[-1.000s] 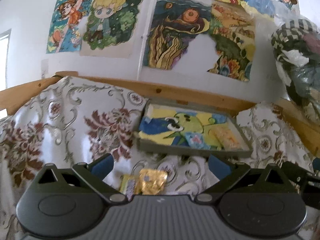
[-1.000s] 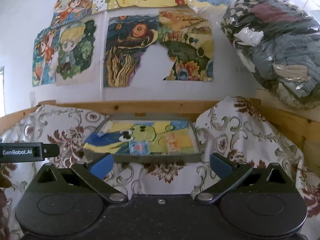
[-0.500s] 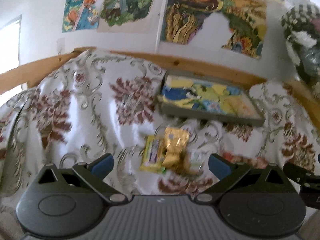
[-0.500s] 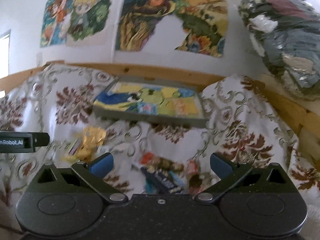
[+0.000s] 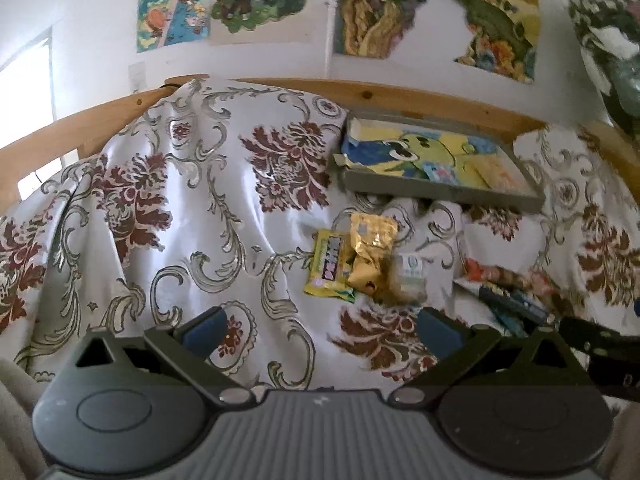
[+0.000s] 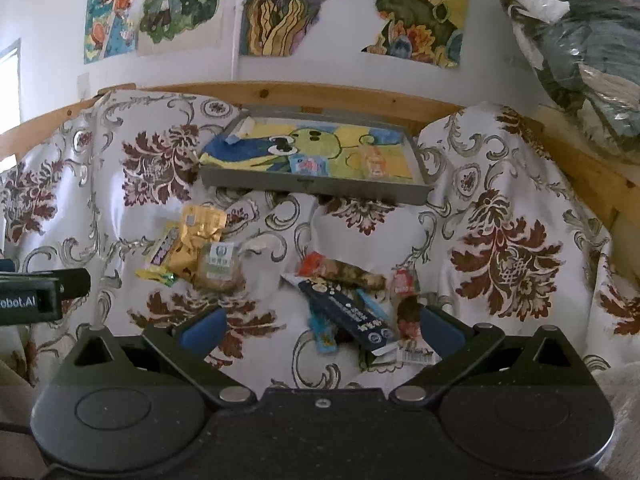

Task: Organize snacks
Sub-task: 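Lift both tools out of the tray and back over the snack pile, then lower both tools toward the remaining snacks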

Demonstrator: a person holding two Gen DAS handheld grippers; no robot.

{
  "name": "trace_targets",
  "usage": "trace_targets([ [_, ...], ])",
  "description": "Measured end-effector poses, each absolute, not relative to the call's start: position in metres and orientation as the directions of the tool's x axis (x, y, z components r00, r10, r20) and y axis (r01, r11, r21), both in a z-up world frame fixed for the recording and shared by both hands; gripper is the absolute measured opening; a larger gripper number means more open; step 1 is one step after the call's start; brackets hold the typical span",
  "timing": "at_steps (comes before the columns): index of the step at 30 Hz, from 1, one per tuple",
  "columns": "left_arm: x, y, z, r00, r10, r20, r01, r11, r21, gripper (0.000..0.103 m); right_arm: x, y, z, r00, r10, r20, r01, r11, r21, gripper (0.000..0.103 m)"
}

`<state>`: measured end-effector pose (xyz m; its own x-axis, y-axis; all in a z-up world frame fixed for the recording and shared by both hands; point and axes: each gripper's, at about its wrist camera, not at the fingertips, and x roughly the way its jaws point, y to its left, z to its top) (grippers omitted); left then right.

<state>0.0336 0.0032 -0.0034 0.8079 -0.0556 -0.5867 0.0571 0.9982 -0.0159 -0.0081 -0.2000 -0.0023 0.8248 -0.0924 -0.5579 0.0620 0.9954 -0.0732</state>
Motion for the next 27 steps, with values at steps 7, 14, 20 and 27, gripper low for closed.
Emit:
trace_targets([
  [7, 0.033, -0.004, -0.007, 0.795, -0.042, -0.605, 0.074, 0.997, 0.029, 0.103, -0.003, -0.201, -0.007, 0.798, -0.100, -0.594, 0.066, 0.995, -0.080, 0.102],
  [14, 0.037, -0.004, -0.010, 0.768, -0.020, -0.640, 0.059, 0.997, 0.040, 0.103, 0.000, -0.200, -0.011, 0.774, -0.107, -0.624, 0.064, 0.994, -0.091, 0.102],
  [20, 0.042, -0.005, -0.013, 0.745, -0.022, -0.667, 0.070, 0.997, 0.045, 0.103, 0.001, -0.201, -0.011, 0.774, -0.107, -0.624, 0.065, 0.994, -0.090, 0.102],
  [27, 0.060, -0.006, -0.019, 0.695, -0.041, -0.717, 0.087, 0.996, 0.027, 0.103, 0.010, -0.202, -0.012, 0.758, -0.095, -0.645, 0.056, 0.995, -0.081, 0.102],
])
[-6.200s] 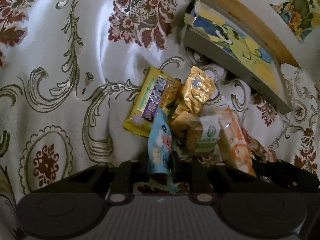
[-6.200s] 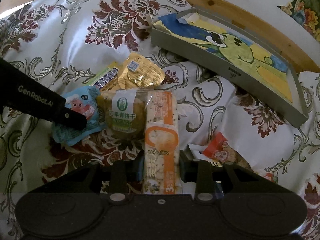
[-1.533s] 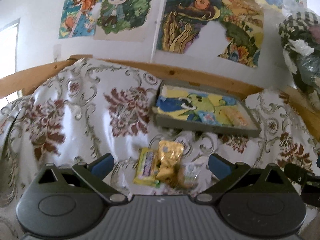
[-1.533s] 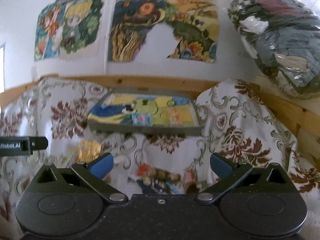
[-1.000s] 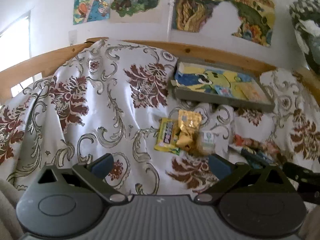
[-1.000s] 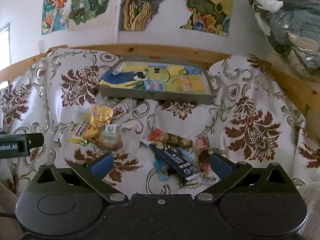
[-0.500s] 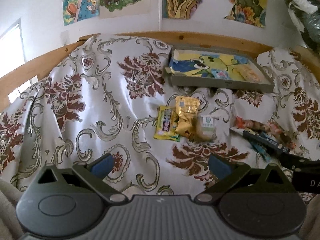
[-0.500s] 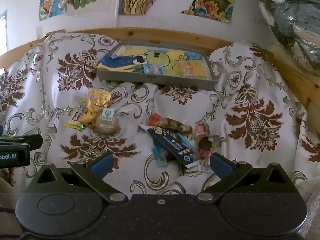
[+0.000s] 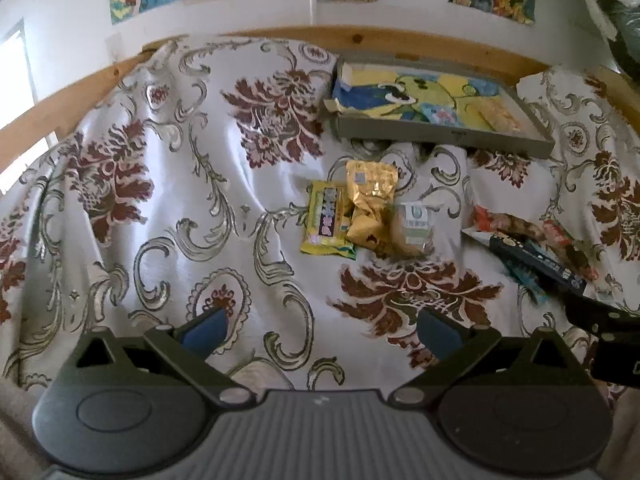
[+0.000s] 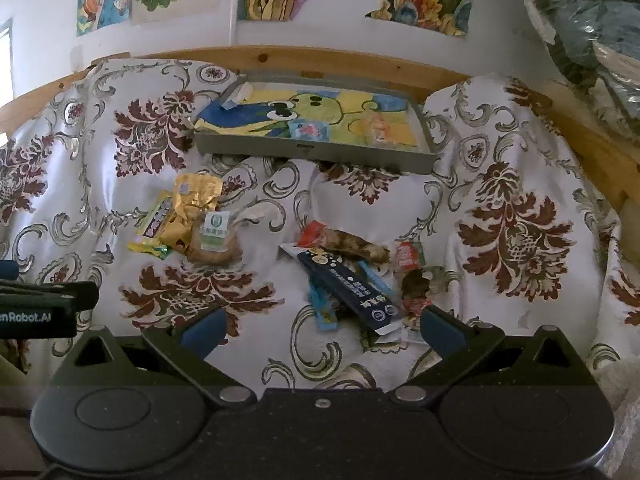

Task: Organize snacks
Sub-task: 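Lower both tools toward the remaining snacks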

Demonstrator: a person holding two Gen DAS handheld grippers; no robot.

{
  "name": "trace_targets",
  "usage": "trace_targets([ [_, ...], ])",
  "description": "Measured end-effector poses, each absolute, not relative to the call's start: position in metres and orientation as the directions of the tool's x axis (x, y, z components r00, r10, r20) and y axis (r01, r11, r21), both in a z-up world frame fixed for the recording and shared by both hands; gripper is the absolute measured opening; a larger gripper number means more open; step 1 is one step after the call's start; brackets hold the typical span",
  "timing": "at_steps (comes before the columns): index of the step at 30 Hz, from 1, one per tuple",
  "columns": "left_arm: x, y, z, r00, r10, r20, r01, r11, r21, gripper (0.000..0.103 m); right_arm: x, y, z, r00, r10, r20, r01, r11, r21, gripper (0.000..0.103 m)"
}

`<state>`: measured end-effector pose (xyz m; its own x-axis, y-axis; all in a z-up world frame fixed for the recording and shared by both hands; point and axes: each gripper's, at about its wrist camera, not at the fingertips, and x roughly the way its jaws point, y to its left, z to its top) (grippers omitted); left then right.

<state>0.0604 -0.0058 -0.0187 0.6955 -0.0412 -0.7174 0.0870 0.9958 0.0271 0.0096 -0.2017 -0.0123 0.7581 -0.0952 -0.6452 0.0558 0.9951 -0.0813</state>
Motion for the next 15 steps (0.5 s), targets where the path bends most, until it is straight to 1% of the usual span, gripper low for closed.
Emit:
trace_targets([
  [7, 0.071, -0.004, -0.025, 0.656, -0.054, -0.753, 0.088, 0.996, 0.005, 0.103, 0.018, -0.202, -0.012, 0.740, -0.091, -0.666, 0.055, 0.996, -0.075, 0.102],
  [15, 0.081, -0.008, -0.027, 0.634, -0.072, -0.770, 0.112, 0.994, -0.001, 0.103, 0.024, -0.202, -0.014, 0.719, -0.112, -0.686, 0.061, 0.993, -0.098, 0.102],
])
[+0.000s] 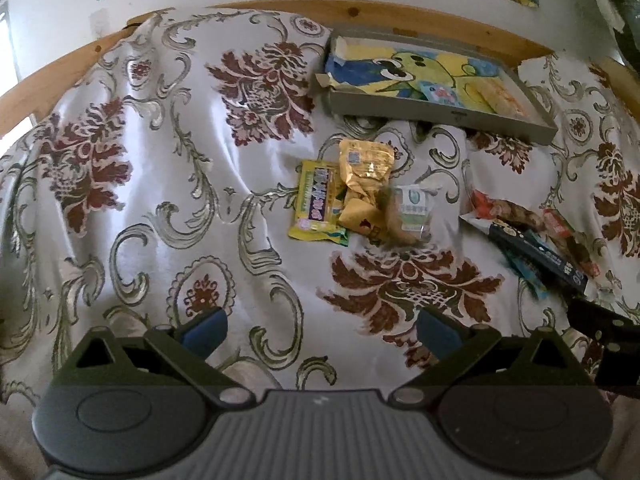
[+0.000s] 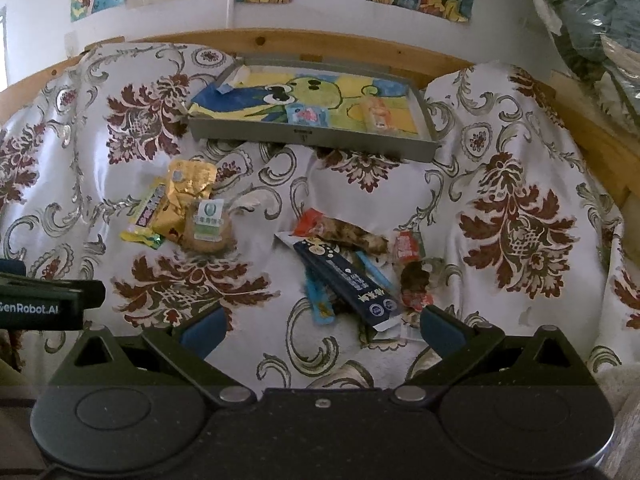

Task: Organize snacks
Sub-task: 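Lower both tools toward the remaining snacks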

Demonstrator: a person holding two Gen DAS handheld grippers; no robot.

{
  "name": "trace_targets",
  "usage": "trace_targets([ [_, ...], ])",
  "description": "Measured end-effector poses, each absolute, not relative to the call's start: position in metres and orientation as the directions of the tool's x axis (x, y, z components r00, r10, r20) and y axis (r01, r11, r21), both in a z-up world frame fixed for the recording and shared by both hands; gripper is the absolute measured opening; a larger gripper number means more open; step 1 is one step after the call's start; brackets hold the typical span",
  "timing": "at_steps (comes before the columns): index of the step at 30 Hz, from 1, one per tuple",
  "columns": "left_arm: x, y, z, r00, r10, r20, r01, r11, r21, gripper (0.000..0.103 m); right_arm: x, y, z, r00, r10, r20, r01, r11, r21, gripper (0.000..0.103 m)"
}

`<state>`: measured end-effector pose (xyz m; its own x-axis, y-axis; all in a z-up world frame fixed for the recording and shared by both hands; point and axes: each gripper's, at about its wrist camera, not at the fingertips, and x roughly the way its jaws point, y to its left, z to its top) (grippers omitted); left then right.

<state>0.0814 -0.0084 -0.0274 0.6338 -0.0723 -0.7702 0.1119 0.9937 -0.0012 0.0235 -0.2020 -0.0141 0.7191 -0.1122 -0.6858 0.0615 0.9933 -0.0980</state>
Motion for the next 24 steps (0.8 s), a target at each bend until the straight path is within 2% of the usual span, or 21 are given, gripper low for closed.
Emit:
trace_targets([
  [10, 0.098, -0.010, -0.034, 0.641, -0.125, -0.757, 0.128, 0.990, -0.056, 0.103, 0.039, -0.206, -0.011, 0.708, -0.116, -0.697, 0.060, 0.993, -0.105, 0.102],
  [20, 0.125, -0.021, -0.040, 0.631, -0.154, -0.760, 0.196, 0.980, -0.036, 0.103, 0.068, -0.213, -0.008, 0.691, -0.112, -0.714, 0.009, 0.989, -0.147, 0.102],
  [24, 0.134, -0.026, -0.040, 0.654, -0.194, -0.731, 0.237, 0.970, -0.046, 0.103, 0.081, -0.224, -0.008, 0.671, -0.085, -0.736, -0.008, 0.992, -0.123, 0.102],
])
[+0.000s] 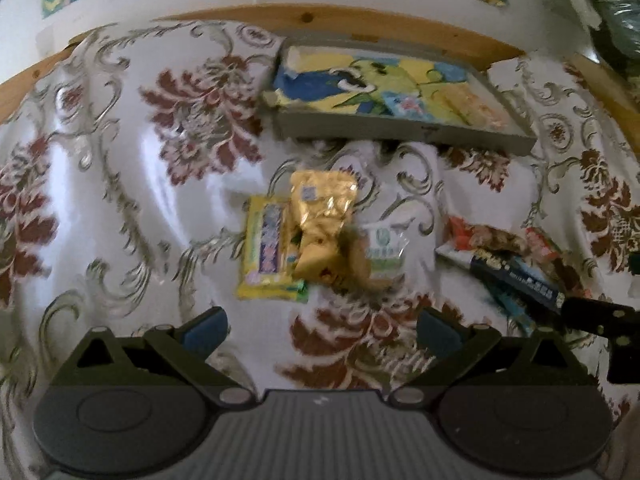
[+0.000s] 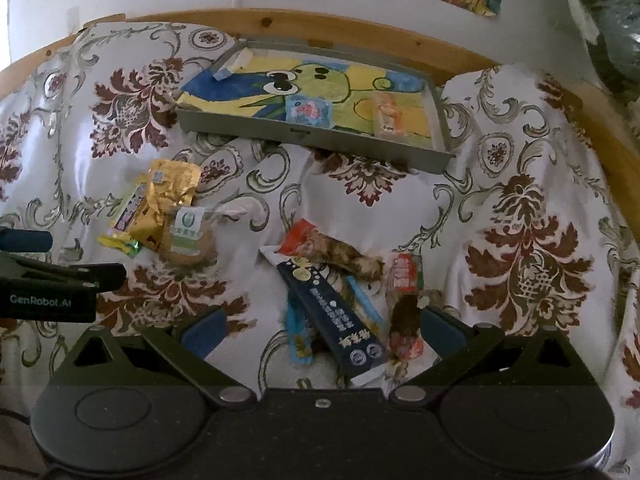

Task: Organize snacks
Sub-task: 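Lower both tools toward the remaining snacks, then grasp the clear-wrapped round bun with the left tool while the right grasps the black stick snack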

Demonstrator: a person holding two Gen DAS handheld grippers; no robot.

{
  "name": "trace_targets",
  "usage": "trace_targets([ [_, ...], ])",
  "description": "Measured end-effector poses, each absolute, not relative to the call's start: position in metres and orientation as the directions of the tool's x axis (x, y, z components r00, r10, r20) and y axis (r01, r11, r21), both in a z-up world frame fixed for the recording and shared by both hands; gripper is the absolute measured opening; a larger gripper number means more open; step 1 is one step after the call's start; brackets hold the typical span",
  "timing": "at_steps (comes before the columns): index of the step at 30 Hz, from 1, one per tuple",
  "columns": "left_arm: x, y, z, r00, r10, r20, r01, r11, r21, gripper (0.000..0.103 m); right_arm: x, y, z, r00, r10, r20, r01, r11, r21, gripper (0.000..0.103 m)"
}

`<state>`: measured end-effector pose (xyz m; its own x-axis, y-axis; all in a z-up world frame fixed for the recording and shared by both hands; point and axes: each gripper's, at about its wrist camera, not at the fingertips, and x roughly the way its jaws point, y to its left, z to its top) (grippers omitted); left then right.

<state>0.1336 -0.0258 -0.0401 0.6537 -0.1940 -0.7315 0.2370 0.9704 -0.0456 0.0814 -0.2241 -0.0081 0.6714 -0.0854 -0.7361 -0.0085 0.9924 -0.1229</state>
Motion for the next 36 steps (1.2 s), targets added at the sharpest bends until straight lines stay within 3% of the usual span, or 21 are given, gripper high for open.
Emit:
trace_targets([
  [4, 0.141, -0.026, -0.039, 0.685, -0.240, -0.688, 0.254, 0.964, -0.083, 0.103, 0.091, -0.233, -0.006, 0.671, -0.010, -0.741, -0.059, 0.996, -0.067, 0.102],
  [9, 0.154, -0.027, -0.043, 0.701, -0.274, -0.658, 0.265, 0.957, -0.116, 0.103, 0.101, -0.236, -0.007, 0.708, -0.012, -0.706, -0.079, 0.992, -0.096, 0.102],
  [14, 0.167, -0.033, -0.052, 0.686, -0.315, -0.656, 0.306, 0.943, -0.132, 0.103, 0.121, -0.245, -0.018, 0.656, 0.071, -0.752, -0.116, 0.993, -0.008, 0.101],
  [18, 0.177, -0.038, -0.062, 0.680, -0.332, -0.654, 0.325, 0.936, -0.137, 0.102, 0.134, -0.259, -0.024, 0.609, 0.122, -0.784, -0.097, 0.992, 0.079, 0.091],
  [26, 0.185, -0.052, -0.082, 0.629, -0.369, -0.684, 0.344, 0.921, -0.180, 0.088, 0.155, -0.266, -0.041, 0.532, 0.157, -0.832, -0.156, 0.984, 0.086, 0.072],
  [28, 0.185, -0.056, -0.084, 0.624, -0.371, -0.687, 0.356, 0.918, -0.173, 0.085, 0.161, -0.265, -0.047, 0.504, 0.164, -0.848, -0.173, 0.981, 0.087, 0.060],
  [31, 0.186, -0.060, -0.087, 0.624, -0.366, -0.691, 0.360, 0.919, -0.162, 0.080, 0.169, -0.263, -0.056, 0.468, 0.141, -0.872, -0.179, 0.982, 0.062, 0.051],
  [36, 0.193, -0.066, -0.093, 0.610, -0.372, -0.700, 0.359, 0.917, -0.175, 0.066, 0.173, -0.265, -0.067, 0.423, 0.107, -0.900, -0.166, 0.985, 0.038, 0.048],
])
